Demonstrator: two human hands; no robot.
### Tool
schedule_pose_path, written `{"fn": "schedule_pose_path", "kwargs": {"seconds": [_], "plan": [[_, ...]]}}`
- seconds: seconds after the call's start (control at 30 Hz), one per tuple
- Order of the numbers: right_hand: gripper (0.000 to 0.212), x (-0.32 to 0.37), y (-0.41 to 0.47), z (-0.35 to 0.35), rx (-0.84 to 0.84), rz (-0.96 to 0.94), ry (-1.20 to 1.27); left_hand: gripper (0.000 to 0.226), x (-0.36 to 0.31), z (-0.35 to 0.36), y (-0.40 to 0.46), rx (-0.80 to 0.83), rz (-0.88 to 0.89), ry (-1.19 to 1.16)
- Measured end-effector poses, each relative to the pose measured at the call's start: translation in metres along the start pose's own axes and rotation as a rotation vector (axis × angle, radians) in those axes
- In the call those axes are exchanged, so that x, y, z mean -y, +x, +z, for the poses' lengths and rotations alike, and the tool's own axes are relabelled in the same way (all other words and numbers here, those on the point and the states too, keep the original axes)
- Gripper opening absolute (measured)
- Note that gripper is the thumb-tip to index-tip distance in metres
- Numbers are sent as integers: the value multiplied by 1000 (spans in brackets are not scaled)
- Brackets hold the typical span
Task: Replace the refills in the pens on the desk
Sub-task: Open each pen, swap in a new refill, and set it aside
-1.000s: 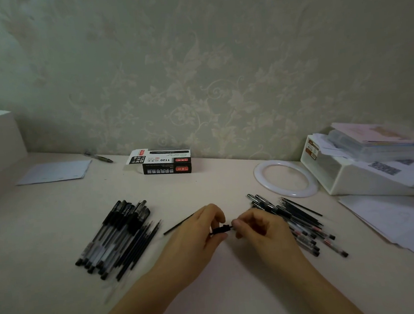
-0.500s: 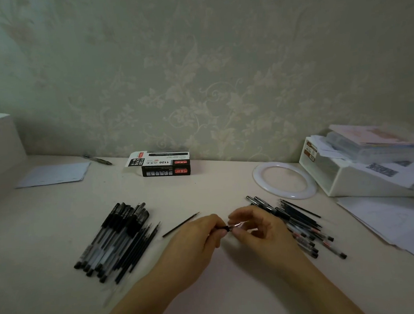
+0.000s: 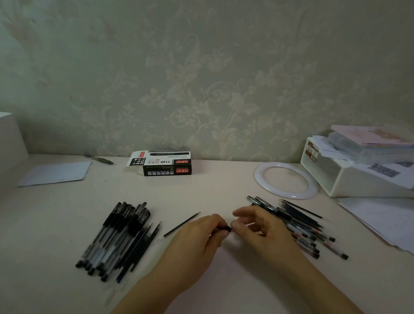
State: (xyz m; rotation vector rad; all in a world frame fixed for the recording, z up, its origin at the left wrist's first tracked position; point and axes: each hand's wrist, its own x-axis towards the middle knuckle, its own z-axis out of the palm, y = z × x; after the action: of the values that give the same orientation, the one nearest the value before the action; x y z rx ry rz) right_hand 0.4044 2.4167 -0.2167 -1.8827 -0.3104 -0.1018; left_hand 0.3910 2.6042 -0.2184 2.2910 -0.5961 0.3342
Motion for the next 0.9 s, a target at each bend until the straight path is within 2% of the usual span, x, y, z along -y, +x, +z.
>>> {"fn": "schedule_pose_path", "kwargs": {"seconds": [0.17,0.33,0.43,0.53,0.63,0.73,0.9], "plan": [[6,-1,1,0,1,13,36,9,-1,1,0,4,-2,-8],[15,1,1,-2,13,11,62,18,0,1,-1,19,-9,-36],[18,3,2,-3,-55,50,124,23,1,0,-1,23,3,-32],[3,5,2,-5,-125,100,125,20,1,0,-1,23,-16,-60],[17,6,0,-4,-91,54,43,18,-1,1,-2,27,-16,-90],[9,6,-2,-1,-22,13,0,16,-2,1,-2,37,-15,-105],[18,6,0,-4,-36,49,123,14,-1,0,-1,18,-3,-59]]}}
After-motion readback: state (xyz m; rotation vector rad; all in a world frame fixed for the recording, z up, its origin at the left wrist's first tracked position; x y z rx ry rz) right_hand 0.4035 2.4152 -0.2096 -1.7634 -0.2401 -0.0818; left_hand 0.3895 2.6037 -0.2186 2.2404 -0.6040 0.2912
